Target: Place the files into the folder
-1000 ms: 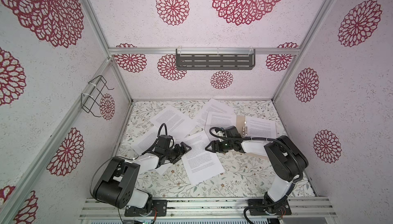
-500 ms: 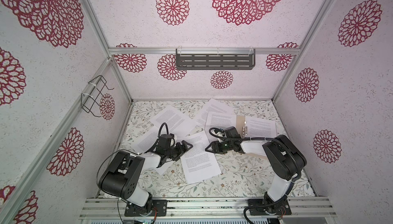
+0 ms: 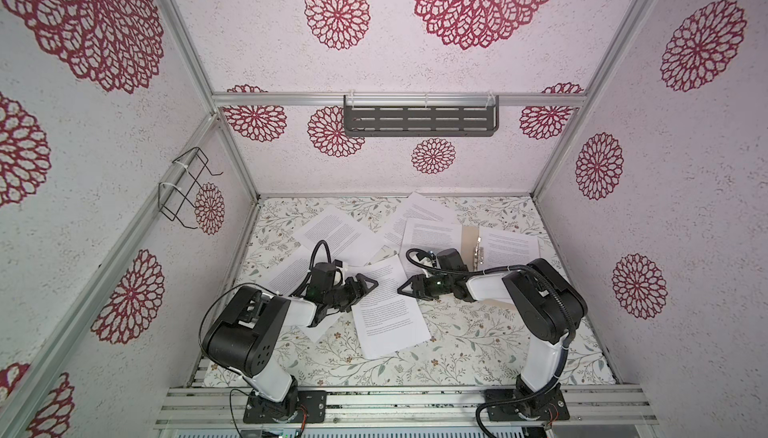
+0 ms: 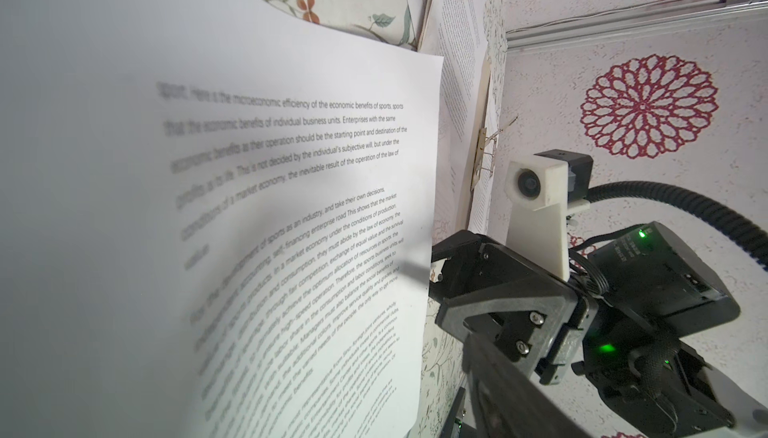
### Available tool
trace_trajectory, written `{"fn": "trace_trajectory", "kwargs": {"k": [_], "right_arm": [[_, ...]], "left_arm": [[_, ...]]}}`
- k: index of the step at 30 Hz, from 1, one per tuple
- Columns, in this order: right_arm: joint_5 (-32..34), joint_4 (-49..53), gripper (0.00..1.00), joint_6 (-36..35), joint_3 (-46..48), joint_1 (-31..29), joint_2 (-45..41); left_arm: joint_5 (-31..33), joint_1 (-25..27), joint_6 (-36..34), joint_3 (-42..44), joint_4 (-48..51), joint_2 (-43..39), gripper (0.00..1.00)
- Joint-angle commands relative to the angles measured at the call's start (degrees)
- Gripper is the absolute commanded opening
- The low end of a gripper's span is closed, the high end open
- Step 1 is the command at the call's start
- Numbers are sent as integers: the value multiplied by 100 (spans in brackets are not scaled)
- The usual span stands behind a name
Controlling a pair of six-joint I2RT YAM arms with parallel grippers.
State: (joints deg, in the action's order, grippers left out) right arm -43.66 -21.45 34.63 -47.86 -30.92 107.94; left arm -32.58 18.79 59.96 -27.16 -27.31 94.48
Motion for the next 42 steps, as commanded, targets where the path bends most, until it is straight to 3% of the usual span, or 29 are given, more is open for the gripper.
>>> {"fn": "trace_trajectory", "kwargs": {"k": [1,16,25,29,33,42], "right_arm": [[-206,-408,51,294,71,-2,137],[-249,-471,43,412,-31,-109,351],[-99,-140,30,277,-72,-111,171],[-55,29,19,242,-84,-99,-32],[35,404,1,157,-135,-86,-448],[438,2300,0,-346,-631,310,-1891]], "left_arm": [[409,-15,86,345,1072,426,83],[393,-3,147,294,923,554,81],[382,-1,180,274,928,432,82],[345,-9,116,187,1085,208,83],[285,-20,-128,-110,1632,-294,86],[710,-93,-1328,-1327,3875,-2035,99]]}}
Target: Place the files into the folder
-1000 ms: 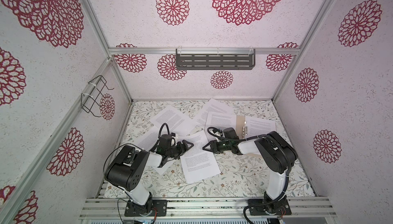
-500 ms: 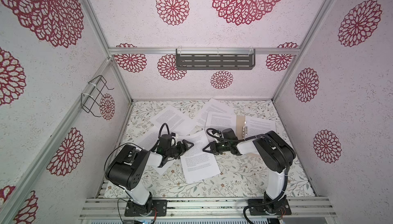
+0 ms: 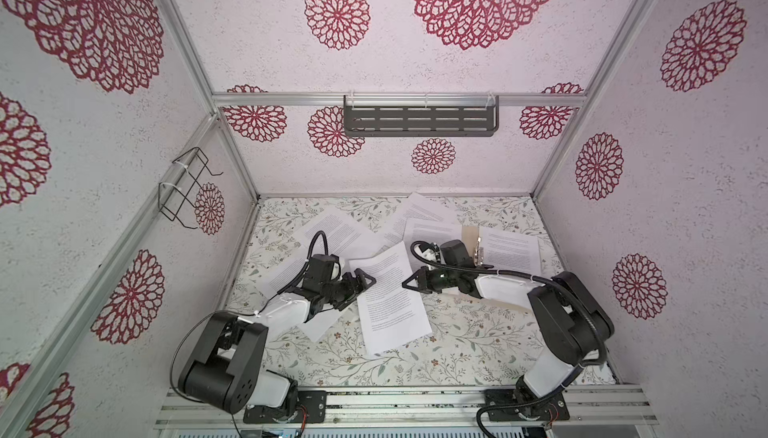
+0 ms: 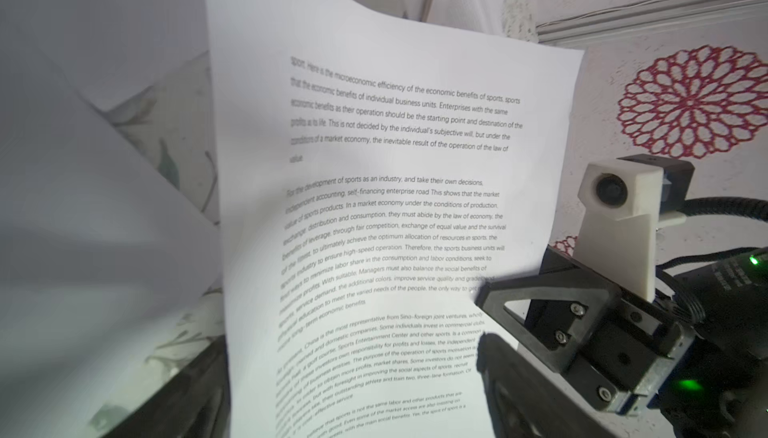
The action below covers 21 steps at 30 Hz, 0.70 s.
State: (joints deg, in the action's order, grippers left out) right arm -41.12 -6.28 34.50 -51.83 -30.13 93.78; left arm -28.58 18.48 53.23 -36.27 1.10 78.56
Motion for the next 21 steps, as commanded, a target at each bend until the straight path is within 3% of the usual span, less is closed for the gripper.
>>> {"fn": "trace_trajectory", "kwargs": {"k": [1,7,12,14,21], "right_arm": [[272,1058,0,-420,-288,371,-635],[731,3234,0,-1424,-1105,1667,-928],[1406,4466,0,-2170,-1985,2762,-740],[1476,4743,0,-2418,-2210,3114,-535],[2765,5491,0,-2788,-3010,3674,184]], "left_arm": [[384,-79,-864,-601,1293,-605,97],[142,-150,-1926,-1803,2357,-951,98],[-146,-146,-2490,-2535,2700,-1089,97],[-144,-150,-2623,-2604,2695,-1175,97],[-181,-153,-2688,-2098,2424,-1304,97]]}}
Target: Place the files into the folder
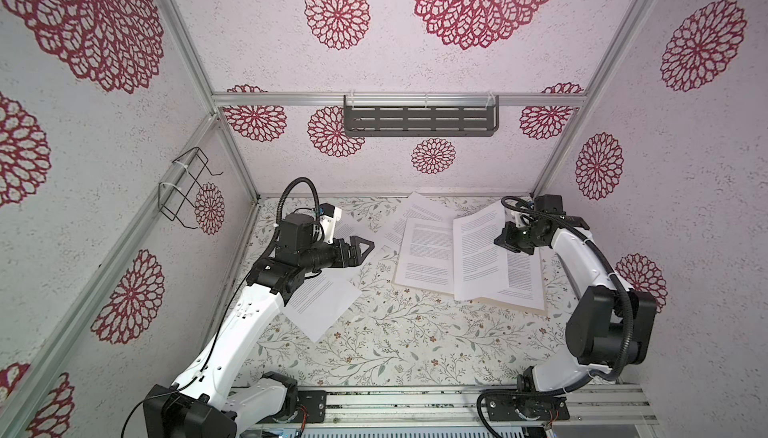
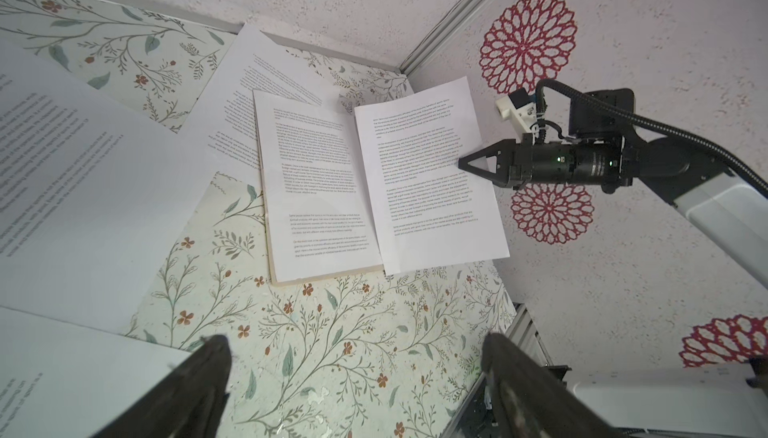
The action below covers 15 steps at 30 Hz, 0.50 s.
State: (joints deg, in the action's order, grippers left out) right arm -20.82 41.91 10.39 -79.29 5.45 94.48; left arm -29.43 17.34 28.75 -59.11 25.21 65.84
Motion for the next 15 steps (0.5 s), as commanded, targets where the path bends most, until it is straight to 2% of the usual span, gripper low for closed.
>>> {"fn": "trace_trajectory", "kwargs": {"k": [1,7,15], "right_arm": [[810,665,0,-393,-315,184,168],[1240,649,0,-521,-573,468,416],[1181,772,0,-745,-770,814,774]], "left_arm": [[-160,-42,-222,183,10,-36,97],[-471,-40,-140,271,-196,-77,97],[-579,-43,-44,357,-333,-96,97]]}}
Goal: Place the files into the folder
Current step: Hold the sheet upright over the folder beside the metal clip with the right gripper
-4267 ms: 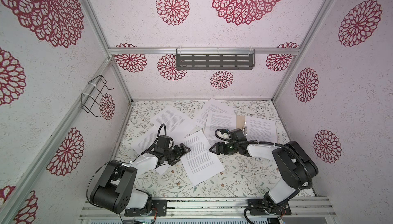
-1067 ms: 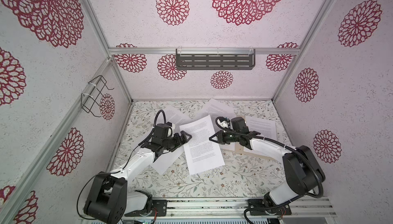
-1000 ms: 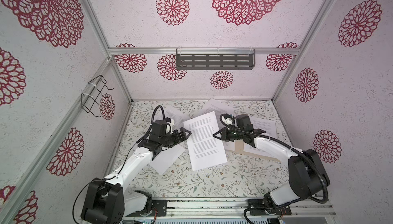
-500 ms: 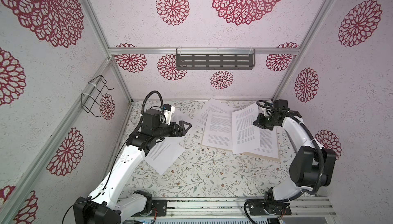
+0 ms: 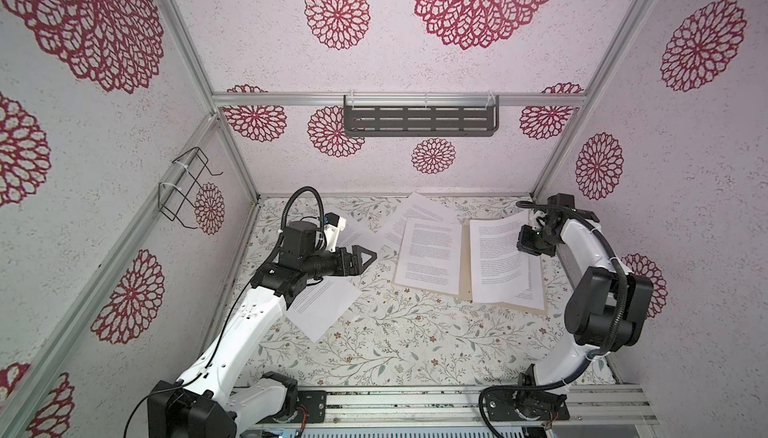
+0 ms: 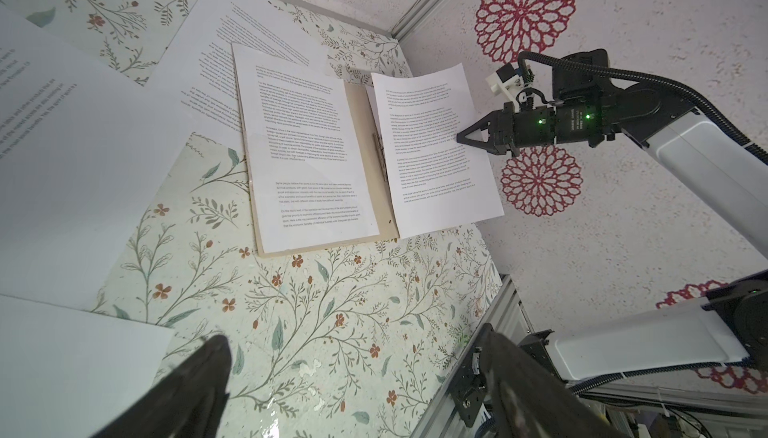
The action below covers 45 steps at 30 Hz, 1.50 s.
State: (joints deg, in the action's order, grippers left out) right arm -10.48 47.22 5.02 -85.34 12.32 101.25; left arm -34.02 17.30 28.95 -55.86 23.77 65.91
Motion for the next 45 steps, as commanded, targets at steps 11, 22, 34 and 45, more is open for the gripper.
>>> {"fn": "trace_trajectory", "kwargs": {"k": [11,22,34,45], "right_arm": [[203,193,0,-374,-326,525,352],[-191,42,0,-630,-477,545,518],[-643,-244,0,-750,-395,531,606],[-741,-182,0,-882,-249,470,633]], "left_arm": [[-219,-42,1,48,-249,62,98],[-243,-42,1,57,-264,89,97],[-245,-55,6,66,-281,89,97],[-272,-61,43,74,-287,89,97]]}}
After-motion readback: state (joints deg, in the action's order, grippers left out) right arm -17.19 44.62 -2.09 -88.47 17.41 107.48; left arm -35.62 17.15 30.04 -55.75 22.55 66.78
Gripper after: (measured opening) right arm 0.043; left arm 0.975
